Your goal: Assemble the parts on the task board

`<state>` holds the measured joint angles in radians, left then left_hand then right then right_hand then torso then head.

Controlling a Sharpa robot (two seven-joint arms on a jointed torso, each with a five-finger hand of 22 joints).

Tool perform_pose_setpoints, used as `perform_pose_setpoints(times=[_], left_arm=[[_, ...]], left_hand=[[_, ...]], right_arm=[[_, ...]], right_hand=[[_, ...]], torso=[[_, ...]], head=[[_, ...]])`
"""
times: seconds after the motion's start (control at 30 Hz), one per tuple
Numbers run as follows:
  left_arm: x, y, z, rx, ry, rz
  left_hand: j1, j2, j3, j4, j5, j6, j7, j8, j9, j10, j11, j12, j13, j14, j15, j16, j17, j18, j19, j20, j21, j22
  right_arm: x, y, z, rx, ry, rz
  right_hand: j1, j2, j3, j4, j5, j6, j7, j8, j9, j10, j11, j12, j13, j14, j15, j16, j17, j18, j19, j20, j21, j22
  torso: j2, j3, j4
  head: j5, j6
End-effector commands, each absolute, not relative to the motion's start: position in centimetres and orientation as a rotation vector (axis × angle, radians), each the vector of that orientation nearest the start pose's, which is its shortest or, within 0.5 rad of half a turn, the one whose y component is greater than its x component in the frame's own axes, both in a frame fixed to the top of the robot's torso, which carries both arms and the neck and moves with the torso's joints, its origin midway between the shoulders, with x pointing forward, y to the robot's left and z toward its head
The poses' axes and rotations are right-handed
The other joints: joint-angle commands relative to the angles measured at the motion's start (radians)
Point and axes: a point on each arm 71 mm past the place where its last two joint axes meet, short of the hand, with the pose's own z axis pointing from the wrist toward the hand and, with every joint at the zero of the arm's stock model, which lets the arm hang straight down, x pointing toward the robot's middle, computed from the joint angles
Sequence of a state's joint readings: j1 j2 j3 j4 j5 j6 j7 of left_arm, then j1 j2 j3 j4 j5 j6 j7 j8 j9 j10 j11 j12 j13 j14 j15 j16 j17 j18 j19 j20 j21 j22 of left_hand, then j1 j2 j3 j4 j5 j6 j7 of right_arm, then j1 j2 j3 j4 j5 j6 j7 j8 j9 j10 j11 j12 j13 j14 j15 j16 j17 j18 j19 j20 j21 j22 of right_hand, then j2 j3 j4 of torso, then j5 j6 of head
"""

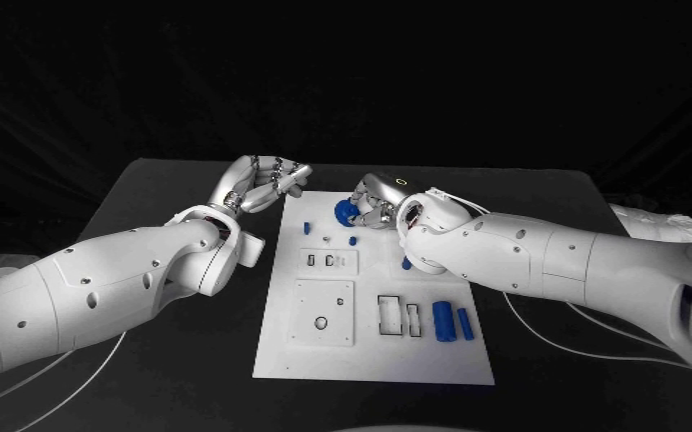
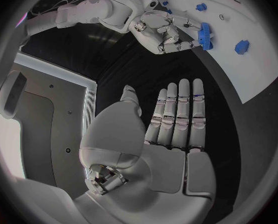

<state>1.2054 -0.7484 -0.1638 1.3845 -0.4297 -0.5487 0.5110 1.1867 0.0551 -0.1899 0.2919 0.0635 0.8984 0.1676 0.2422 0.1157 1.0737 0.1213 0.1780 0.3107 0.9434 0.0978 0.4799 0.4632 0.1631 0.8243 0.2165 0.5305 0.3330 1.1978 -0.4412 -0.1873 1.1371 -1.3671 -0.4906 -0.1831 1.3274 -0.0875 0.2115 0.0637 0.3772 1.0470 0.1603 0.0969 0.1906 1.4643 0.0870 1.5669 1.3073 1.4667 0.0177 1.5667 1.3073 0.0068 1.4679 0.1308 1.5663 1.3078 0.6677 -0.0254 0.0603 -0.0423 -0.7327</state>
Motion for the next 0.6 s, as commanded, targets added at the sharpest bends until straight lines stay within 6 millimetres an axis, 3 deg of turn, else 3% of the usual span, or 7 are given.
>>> perform_pose_setpoints(times=[0.03,0.23,0.4,0.6], left_arm=[[49.71,20.24,-20.63,-0.578,1.366,-1.254],[49.72,20.22,-20.63,-0.579,1.366,-1.254],[49.71,20.21,-20.63,-0.578,1.366,-1.254],[49.72,20.23,-20.64,-0.579,1.367,-1.253]], left_hand=[[0.011,0.002,-0.008,0.000,0.006,0.001,0.005,-0.005,0.001,-0.002,0.002,-0.001,-0.001,-0.006,-0.002,-0.006,-0.001,0.019,-0.004,0.001,-0.006,-0.001],[0.011,0.002,-0.008,0.000,0.006,0.001,0.005,-0.005,0.001,-0.002,0.002,-0.001,-0.001,-0.006,-0.002,-0.006,-0.001,0.019,-0.004,0.001,-0.006,-0.001],[0.011,0.002,-0.008,0.000,0.006,0.001,0.005,-0.005,0.001,-0.002,0.002,-0.001,-0.001,-0.006,-0.002,-0.006,-0.001,0.019,-0.004,0.001,-0.006,-0.001],[0.011,0.002,-0.008,0.000,0.006,0.001,0.005,-0.005,0.001,-0.002,0.002,-0.001,-0.001,-0.006,-0.002,-0.006,-0.001,0.019,-0.004,0.001,-0.006,-0.001]], right_arm=[[52.58,-10.79,-24.66,-0.095,1.674,0.579],[52.53,-10.58,-24.66,-0.098,1.675,0.583],[52.49,-10.48,-24.66,-0.097,1.677,0.583],[52.48,-10.50,-24.77,-0.095,1.693,0.572]], right_hand=[[-0.002,0.013,0.006,-0.002,-0.008,0.014,-0.013,0.007,0.003,0.106,-0.001,0.004,0.263,0.104,-0.001,0.004,0.263,-0.007,0.103,-0.004,0.004,0.263],[-0.005,0.013,0.008,-0.003,-0.019,0.006,-0.009,0.000,0.003,0.106,0.001,0.004,0.263,0.104,0.000,0.004,0.263,-0.007,0.103,-0.002,0.004,0.263],[-0.011,0.010,0.013,-0.005,-0.030,-0.027,-0.001,-0.024,-0.004,0.106,0.009,0.004,0.263,0.104,0.006,0.004,0.263,-0.007,0.103,0.003,0.004,0.263],[-0.019,0.002,0.017,-0.011,-0.047,-0.112,0.005,-0.037,-0.023,0.106,0.016,0.004,0.263,0.104,0.013,0.004,0.263,-0.007,0.103,0.010,0.004,0.263]], torso=[[0.000,-0.0007,-0.0014],[0.001,-0.0005,-0.0006],[0.001,0.0001,0.0001],[0.001,-0.0002,-0.0013]], head=[[0.000,0.001],[-0.001,0.001],[-0.002,0.001],[-0.002,0.001]])
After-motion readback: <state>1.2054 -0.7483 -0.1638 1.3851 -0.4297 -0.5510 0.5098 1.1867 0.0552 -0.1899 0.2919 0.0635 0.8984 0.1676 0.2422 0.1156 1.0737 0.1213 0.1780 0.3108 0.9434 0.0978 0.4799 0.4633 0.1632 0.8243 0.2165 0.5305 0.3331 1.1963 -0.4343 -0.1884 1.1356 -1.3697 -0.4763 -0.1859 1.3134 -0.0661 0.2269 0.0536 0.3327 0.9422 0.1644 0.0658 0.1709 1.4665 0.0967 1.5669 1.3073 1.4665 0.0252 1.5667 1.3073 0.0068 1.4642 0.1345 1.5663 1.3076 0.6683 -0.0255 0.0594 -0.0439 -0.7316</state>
